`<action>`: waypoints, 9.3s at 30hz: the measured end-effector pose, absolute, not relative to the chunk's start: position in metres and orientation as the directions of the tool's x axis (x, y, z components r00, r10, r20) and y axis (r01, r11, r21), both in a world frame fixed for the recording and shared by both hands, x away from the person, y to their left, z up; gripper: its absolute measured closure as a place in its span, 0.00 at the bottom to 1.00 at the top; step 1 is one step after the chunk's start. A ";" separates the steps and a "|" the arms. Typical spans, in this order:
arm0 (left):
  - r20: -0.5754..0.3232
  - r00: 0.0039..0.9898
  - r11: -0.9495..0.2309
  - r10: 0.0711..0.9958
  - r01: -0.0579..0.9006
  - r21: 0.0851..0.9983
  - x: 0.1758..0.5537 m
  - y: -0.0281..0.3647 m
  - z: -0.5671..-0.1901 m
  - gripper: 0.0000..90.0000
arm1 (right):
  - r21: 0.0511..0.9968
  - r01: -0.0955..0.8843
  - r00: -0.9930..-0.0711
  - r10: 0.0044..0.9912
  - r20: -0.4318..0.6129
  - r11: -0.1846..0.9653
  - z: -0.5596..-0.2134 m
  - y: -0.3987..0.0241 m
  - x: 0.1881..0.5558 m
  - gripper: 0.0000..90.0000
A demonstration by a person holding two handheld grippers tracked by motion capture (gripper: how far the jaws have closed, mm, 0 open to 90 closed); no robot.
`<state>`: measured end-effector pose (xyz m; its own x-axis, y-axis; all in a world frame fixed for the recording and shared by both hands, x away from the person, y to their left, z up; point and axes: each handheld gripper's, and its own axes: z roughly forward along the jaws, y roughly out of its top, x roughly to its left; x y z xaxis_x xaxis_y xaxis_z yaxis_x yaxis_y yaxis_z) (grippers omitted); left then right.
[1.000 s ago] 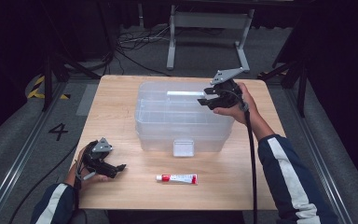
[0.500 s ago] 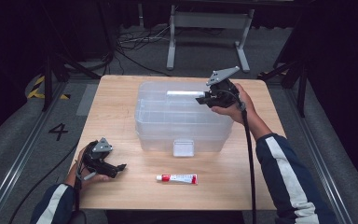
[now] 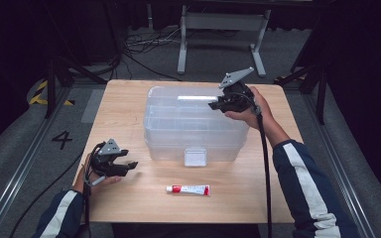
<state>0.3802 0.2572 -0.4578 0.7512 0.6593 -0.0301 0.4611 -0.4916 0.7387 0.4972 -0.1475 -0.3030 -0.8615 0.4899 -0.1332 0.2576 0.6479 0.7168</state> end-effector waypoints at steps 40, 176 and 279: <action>0.021 0.785 -0.407 0.619 0.298 0.863 0.388 0.227 -0.409 1.00 | 0.692 0.359 -0.824 0.561 -0.080 0.626 -0.288 -0.142 0.513 0.83; 0.127 0.868 -0.549 0.479 0.183 0.816 0.378 0.185 -0.399 0.62 | 0.887 -0.090 -0.523 0.736 -0.429 0.453 -0.346 -0.238 0.419 0.84; 0.101 0.947 -0.701 0.306 0.152 0.697 0.422 0.163 -0.416 0.84 | 0.933 0.136 -0.412 0.875 -0.253 0.334 -0.294 -0.220 0.565 0.94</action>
<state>0.4218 0.1630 -0.4160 0.9467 0.3058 0.1015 0.1516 -0.7007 0.6971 0.5649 -0.2204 -0.2940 -0.4119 0.8753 -0.2534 0.1359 0.3340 0.9327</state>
